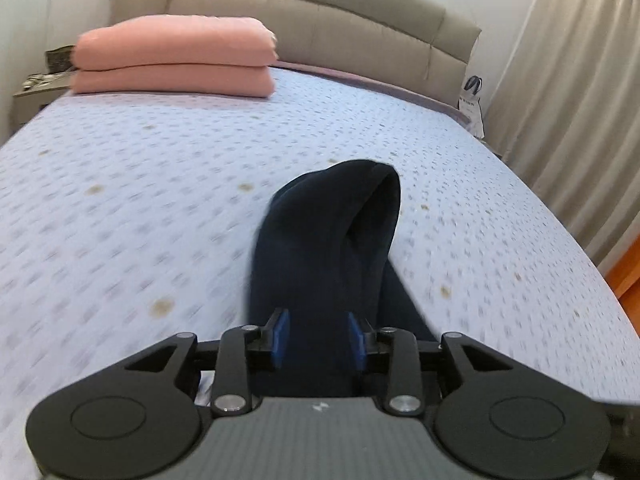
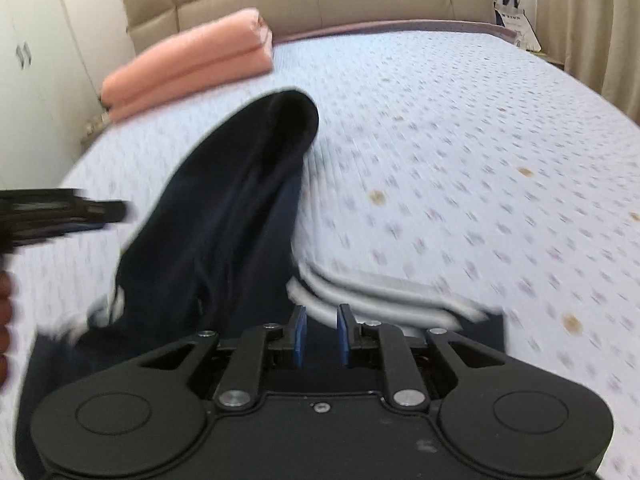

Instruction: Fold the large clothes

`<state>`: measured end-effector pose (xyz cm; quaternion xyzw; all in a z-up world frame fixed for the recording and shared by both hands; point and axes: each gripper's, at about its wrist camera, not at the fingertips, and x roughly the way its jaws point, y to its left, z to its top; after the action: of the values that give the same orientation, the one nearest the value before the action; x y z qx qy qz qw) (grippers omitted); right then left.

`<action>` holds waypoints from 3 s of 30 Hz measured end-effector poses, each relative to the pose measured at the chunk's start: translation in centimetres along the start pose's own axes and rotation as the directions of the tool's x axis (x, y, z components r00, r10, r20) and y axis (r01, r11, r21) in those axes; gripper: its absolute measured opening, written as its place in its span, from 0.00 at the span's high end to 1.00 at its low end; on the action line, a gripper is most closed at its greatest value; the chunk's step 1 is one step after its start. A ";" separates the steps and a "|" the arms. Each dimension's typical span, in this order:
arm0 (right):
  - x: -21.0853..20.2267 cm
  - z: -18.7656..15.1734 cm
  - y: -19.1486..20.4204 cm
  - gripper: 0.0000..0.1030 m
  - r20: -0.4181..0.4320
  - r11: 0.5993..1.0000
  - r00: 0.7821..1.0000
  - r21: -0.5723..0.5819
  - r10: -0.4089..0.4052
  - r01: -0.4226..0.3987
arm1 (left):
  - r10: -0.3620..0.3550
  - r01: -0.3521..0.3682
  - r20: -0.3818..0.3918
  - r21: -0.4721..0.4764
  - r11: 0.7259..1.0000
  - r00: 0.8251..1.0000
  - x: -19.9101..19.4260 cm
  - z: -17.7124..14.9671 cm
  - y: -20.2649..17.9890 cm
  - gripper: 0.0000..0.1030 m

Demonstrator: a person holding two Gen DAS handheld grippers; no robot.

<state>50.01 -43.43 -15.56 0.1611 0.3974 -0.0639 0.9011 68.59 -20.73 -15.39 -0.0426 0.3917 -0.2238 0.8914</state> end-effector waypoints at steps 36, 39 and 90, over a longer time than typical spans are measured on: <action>10.3 10.2 2.3 0.92 0.083 0.996 0.996 0.084 0.015 -0.022 | 0.049 -0.023 0.109 -0.231 0.973 0.993 4.4 1.6 8.8 0.92; 7.0 9.6 -0.8 0.93 0.125 0.990 0.992 0.143 0.001 -0.019 | 0.041 -0.003 0.097 -0.367 0.930 0.994 3.3 0.1 11.8 0.92; 14.3 14.3 -0.4 0.25 -0.100 0.964 0.973 -0.143 0.210 -0.223 | -0.280 0.270 -0.020 -0.212 0.939 0.960 9.4 5.0 15.7 0.32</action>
<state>69.50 -48.47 -17.14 0.1365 0.4186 0.0723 0.8949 83.47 -11.26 -22.26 -0.1838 0.4250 -0.3050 0.8322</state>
